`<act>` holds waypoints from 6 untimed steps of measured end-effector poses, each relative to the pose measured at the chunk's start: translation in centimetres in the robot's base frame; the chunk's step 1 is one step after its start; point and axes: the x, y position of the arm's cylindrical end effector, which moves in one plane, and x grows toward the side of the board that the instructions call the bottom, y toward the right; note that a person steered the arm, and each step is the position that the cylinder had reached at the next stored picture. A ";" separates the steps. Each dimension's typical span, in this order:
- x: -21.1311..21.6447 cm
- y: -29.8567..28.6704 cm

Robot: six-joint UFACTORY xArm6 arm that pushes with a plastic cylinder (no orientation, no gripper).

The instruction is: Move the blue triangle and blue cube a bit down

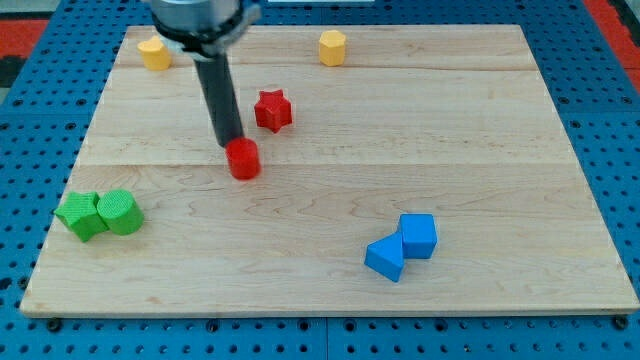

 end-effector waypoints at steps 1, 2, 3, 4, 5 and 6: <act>5.1 7.1; 8.2 13.6; 10.9 15.7; 14.6 16.8; 14.6 21.1; 11.4 24.9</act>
